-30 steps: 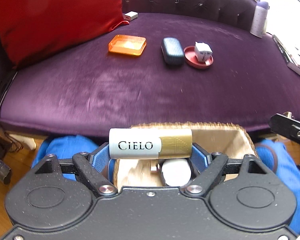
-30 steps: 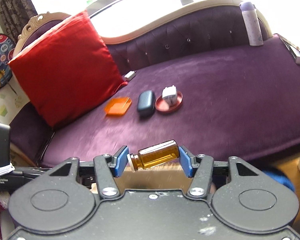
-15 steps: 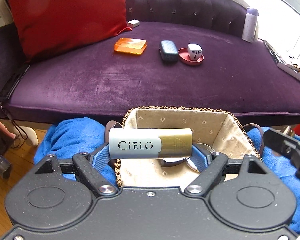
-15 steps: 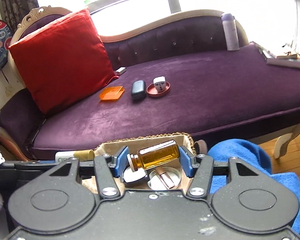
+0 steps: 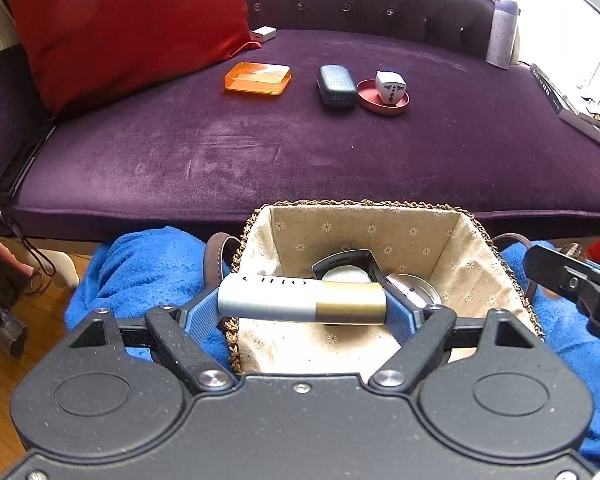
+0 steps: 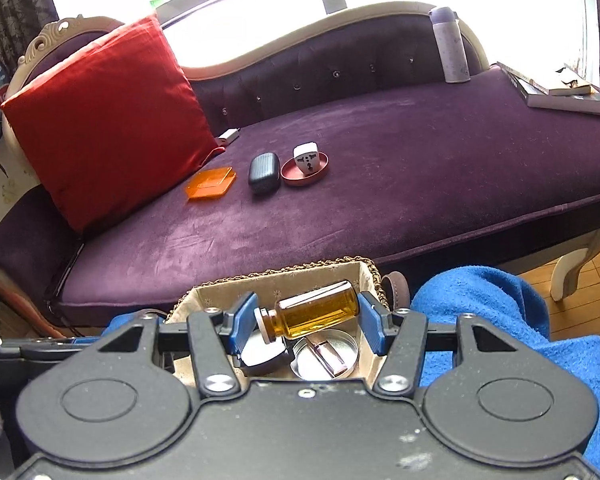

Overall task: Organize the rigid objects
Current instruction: 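Carry CIELO tube with left tool into basket while right tool drops bottle there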

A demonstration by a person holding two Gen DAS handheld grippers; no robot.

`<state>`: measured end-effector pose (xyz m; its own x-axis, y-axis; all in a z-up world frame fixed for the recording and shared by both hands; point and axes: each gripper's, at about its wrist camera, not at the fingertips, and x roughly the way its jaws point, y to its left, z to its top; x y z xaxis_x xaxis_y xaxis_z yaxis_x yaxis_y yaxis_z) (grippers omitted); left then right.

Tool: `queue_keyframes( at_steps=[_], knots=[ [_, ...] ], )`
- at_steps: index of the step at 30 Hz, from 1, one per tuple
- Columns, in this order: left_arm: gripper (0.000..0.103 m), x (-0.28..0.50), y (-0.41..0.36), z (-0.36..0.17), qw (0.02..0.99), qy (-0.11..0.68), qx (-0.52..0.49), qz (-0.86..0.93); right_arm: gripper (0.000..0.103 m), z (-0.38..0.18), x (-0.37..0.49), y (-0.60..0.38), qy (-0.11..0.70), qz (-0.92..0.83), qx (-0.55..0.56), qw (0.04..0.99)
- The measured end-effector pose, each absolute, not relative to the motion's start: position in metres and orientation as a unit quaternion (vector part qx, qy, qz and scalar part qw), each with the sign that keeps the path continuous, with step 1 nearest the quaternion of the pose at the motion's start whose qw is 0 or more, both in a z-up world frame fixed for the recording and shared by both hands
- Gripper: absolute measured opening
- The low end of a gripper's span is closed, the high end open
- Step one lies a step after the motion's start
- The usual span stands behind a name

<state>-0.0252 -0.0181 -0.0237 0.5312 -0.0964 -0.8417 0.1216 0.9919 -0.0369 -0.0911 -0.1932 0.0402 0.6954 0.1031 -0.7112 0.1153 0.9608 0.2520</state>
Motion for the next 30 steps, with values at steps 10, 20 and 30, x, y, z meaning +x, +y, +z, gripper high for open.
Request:
queue_keyframes(
  at_steps=[10,20,30],
  knots=[
    [0.083,-0.0246,-0.0192,-0.0224,0.876,0.479,0.015,-0.062,0.065,0.0413,-0.0908,-0.1918,0.389,-0.010,0.136,0.911],
    [0.084,-0.0238,-0.0199,-0.0231,0.874,0.481,0.017,-0.062,0.073,0.0408,-0.0899,-0.1912,0.391,-0.013,0.137,0.910],
    [0.084,-0.0207,-0.0179,-0.0252,0.871,0.488,0.011,-0.059,0.078,0.0392,-0.0890,-0.1916,0.392,-0.018,0.140,0.909]
  ],
)
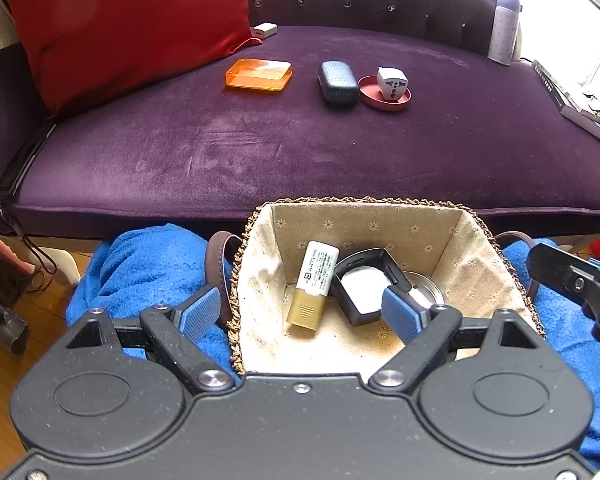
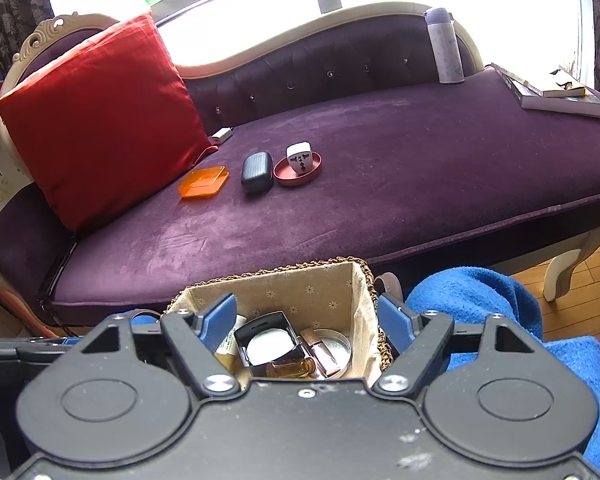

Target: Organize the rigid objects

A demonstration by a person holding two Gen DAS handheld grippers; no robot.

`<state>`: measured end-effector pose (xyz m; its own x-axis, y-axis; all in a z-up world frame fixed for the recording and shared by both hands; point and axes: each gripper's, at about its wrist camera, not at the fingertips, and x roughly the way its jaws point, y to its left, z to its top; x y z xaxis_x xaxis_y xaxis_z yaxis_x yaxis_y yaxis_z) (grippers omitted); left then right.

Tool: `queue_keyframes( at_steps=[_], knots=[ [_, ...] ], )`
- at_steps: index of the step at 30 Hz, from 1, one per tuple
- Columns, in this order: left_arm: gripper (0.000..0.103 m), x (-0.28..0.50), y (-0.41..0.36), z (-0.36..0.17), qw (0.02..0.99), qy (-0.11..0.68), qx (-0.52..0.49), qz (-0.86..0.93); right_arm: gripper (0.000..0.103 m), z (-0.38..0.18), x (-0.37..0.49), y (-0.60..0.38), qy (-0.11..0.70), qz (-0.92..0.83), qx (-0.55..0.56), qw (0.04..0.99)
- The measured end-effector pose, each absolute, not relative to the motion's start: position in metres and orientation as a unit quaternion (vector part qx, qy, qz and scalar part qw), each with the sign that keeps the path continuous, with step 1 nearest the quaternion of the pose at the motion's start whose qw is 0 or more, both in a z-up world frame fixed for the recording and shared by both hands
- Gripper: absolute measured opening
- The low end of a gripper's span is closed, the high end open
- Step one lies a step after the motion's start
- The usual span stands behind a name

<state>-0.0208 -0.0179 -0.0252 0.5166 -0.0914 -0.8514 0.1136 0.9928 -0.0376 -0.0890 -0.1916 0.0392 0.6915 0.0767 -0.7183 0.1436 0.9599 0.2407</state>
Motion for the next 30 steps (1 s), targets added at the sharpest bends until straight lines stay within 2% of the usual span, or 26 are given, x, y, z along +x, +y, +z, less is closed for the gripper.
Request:
queue_keyframes(
  at_steps=[30],
  knots=[
    [0.085,-0.0183,-0.0160,-0.0289,0.864,0.501,0.005,-0.052,0.092,0.0333,-0.0821,-0.1890,0.401,-0.032,0.151,0.903]
  ],
)
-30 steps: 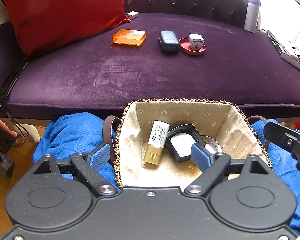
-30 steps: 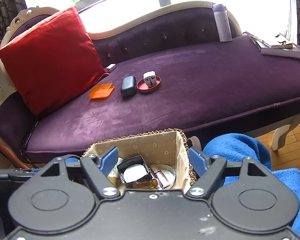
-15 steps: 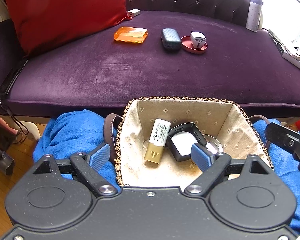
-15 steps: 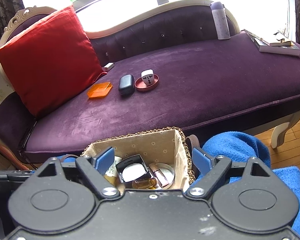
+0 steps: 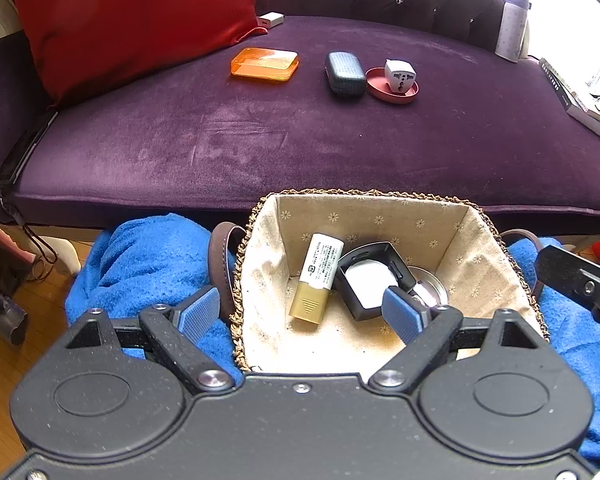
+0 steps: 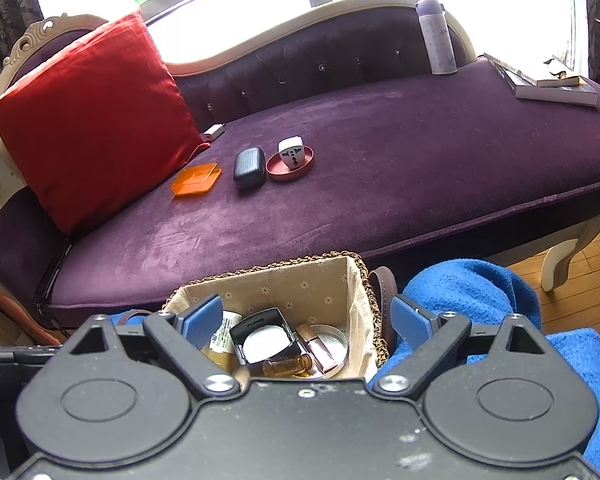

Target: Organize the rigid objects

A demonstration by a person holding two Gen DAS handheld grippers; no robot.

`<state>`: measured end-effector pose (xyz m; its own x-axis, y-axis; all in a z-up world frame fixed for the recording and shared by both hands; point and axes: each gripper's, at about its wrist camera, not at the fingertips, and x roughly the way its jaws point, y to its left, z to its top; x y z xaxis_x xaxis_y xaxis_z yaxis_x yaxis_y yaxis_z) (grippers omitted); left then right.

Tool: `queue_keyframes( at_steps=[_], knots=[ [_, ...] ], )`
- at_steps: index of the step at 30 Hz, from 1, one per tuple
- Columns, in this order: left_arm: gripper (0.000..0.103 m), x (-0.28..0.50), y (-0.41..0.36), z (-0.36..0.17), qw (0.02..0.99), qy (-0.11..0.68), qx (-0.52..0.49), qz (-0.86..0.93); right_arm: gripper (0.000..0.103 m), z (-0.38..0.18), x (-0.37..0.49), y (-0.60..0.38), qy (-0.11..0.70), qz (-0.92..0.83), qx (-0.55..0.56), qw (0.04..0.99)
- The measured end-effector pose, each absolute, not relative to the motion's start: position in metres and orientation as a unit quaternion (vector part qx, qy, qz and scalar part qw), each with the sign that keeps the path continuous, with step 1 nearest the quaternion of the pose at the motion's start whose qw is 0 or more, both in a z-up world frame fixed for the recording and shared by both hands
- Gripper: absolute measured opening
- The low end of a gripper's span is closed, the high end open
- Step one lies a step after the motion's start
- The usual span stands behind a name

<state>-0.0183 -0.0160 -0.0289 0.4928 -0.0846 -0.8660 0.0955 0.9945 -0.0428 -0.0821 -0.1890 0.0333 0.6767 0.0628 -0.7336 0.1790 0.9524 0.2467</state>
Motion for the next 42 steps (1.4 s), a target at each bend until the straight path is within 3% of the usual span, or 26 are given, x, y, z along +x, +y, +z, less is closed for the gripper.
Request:
queue_keyframes(
  at_steps=[19,42],
  knots=[
    [0.085,-0.020,-0.014,-0.028,0.867,0.497,0.004,-0.040,0.103,0.031,-0.080,-0.186,0.408,-0.044,0.146,0.900],
    [0.085,-0.007,-0.003,-0.020,0.861,0.507,-0.016,-0.035,0.103,0.045,-0.043,-0.178,0.440,-0.018,0.094,0.893]
  ],
)
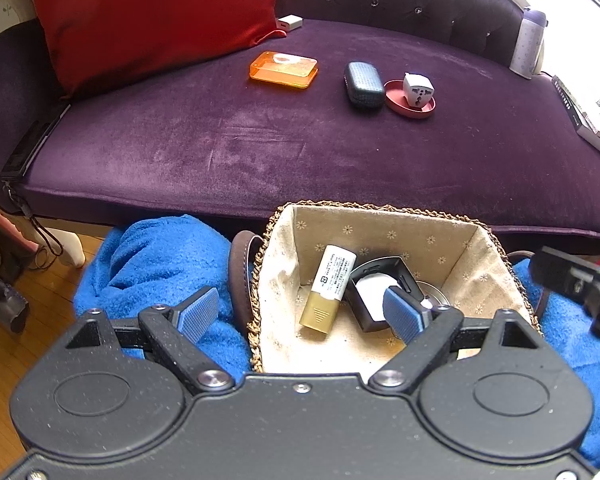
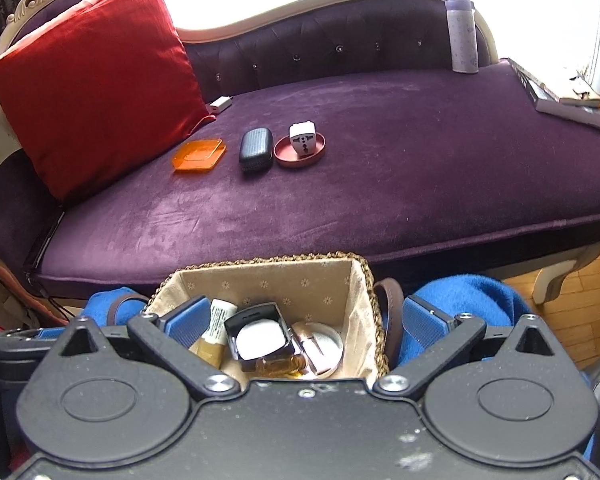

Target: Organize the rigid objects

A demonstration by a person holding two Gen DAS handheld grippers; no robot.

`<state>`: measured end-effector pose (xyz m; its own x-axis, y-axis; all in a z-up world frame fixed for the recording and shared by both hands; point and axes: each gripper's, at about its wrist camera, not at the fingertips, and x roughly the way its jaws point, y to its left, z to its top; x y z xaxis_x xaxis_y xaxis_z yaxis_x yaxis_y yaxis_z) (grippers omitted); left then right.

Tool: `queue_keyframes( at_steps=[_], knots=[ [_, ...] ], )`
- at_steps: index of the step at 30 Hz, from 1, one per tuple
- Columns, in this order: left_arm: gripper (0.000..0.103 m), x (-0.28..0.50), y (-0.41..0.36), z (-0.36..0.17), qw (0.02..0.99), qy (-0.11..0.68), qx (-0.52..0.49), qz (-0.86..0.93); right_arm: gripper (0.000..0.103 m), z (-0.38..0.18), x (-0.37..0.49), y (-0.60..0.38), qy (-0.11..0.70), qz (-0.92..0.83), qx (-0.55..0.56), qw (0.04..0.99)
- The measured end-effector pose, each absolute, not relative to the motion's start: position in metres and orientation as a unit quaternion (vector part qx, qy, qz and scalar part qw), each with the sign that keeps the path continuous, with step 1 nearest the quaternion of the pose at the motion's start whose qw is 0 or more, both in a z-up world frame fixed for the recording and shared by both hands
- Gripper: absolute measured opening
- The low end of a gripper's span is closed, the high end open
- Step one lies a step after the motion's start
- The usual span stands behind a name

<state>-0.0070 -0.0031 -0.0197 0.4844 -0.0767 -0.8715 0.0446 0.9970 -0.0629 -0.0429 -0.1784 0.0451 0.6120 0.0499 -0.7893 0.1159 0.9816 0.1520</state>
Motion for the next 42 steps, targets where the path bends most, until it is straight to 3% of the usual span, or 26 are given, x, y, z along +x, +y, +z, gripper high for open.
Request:
queue_keyframes(
  at_steps=[12,28,42],
  knots=[
    [0.085,0.037,-0.012,-0.027,0.855,0.517,0.010,-0.029,0.101,0.043,0.012,-0.190,0.421,-0.029,0.057,0.905],
    [0.085,0.137,-0.046,-0.033,0.862,0.503,0.042,-0.043,0.080,0.006,0.112,-0.206,0.430,-0.031,0.048,0.901],
    [0.085,0.244,-0.085,-0.063,0.855,0.513,0.033,-0.070,0.079,-0.016,0.181,-0.240,0.435,-0.072,0.087,0.893]
  ],
)
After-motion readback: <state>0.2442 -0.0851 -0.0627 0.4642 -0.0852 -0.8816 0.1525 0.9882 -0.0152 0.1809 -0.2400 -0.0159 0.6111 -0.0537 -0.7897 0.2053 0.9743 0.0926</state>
